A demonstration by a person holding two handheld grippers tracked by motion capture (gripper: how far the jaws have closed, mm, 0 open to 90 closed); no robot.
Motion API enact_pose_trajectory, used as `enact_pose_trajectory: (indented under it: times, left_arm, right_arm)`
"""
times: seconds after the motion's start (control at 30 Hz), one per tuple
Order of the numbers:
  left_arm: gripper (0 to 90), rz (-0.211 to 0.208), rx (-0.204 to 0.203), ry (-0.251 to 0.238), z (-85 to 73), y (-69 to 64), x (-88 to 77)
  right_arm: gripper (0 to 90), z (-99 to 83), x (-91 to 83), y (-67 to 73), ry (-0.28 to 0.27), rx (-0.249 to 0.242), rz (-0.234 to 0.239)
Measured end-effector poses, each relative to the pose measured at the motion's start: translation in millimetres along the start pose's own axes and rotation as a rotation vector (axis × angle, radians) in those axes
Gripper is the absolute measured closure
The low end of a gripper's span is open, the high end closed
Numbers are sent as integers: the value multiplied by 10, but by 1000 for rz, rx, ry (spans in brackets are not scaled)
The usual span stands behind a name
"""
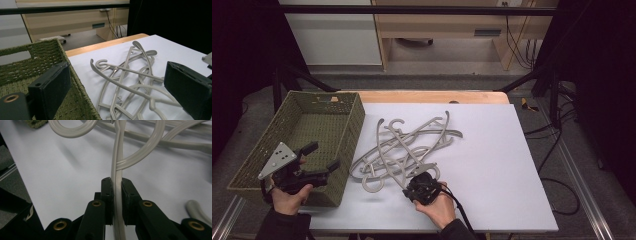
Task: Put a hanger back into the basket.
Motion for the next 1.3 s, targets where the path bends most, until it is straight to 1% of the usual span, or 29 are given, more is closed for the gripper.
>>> enact_pose_trajectory:
  times: [0.1, 0.13, 0.17, 0.23, 0.3, 0.33, 0.4, 0.43, 0.47, 0.5, 0.6, 0.63, 0.67, 0.73, 0.77, 0.83, 0.9, 0.93, 0.97, 1.0, 1.03, 1.07, 1.1, 1.17, 1.2, 1.23, 1.3]
  left_arm:
    - [68, -3, 8, 3, -1, -2, -4]
    - [68, -4, 10, 3, 0, -5, -4]
    - [68, -6, 8, 1, 2, -12, -2]
    - [69, -11, 23, 6, -2, -27, -1]
    - [71, -21, 40, 12, -5, -58, 1]
    - [71, -28, 49, 14, -5, -78, 3]
    - [72, -42, 60, 18, -4, -132, 7]
    - [73, -50, 73, 19, -3, -158, 11]
    - [74, -55, 82, 24, -5, -185, 13]
    - [74, -63, 94, 28, -8, -215, 16]
    - [74, -87, 129, 41, -22, -302, 34]
    - [74, -96, 141, 50, -30, -333, 41]
    - [74, -105, 152, 54, -36, -366, 52]
    - [75, -126, 172, 68, -55, -442, 74]
    - [75, -134, 191, 76, -67, -479, 86]
    - [75, -145, 225, 87, -87, -560, 118]
    - [75, -169, 254, 101, -109, -650, 148]
    - [75, -178, 269, 107, -120, -693, 164]
    - [75, -186, 288, 115, -134, -736, 181]
    - [75, -189, 318, 124, -150, -781, 202]
    - [75, -194, 333, 130, -162, -813, 212]
    - [76, -194, 333, 130, -162, -813, 212]
    - [78, -209, 377, 142, -189, -899, 241]
    - [82, -222, 428, 151, -218, -985, 274]
    - [81, -228, 468, 162, -239, -1027, 299]
    - [81, -226, 491, 167, -248, -1049, 314]
    - [83, -235, 544, 181, -272, -1110, 345]
  right_arm:
    - [820, 40, -132, -14, -7, -36, 13]
    - [820, 55, -181, -14, -9, -39, 13]
    - [820, 69, -232, -12, -10, -49, 23]
    - [819, 93, -338, -11, -9, -72, 42]
    - [819, 104, -446, -12, -5, -100, 77]
    - [819, 102, -502, -16, -1, -102, 86]
    - [819, 96, -599, -35, 2, -111, 99]
    - [819, 88, -645, -52, 6, -126, 108]
    - [819, 84, -687, -63, 4, -125, 116]
    - [819, 74, -737, -78, 7, -138, 133]
    - [819, 54, -861, -99, -6, -149, 170]
    - [819, 40, -901, -109, -4, -163, 181]
    - [819, 26, -939, -122, -2, -163, 176]
    - [819, -8, -1009, -151, 1, -175, 187]
    - [819, -24, -1040, -162, 0, -176, 190]
    - [819, -56, -1099, -177, -3, -191, 211]
    - [819, -88, -1148, -181, -5, -219, 238]
    - [818, -102, -1169, -167, -7, -211, 249]
    - [818, -114, -1188, -169, -6, -230, 262]
    - [818, -124, -1202, -163, -6, -232, 273]
    - [818, -138, -1218, -162, -1, -237, 280]
    - [818, -138, -1218, -162, -1, -237, 280]
    - [818, -161, -1232, -152, 7, -250, 305]
    - [818, -179, -1234, -149, 20, -256, 308]
    - [818, -187, -1232, -142, 23, -258, 321]
    - [818, -200, -1232, -137, 30, -256, 329]
    - [818, -214, -1234, -140, 39, -262, 336]
Point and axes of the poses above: each handheld gripper's, and its own axes: x roughly forward along the jaws, z roughly out of its top, y roughly to its left, the point moved 9 cm from there along x, roughly forward along the jaws, and after that the axes turned 11 degrees about z, right-handed, at the moved point
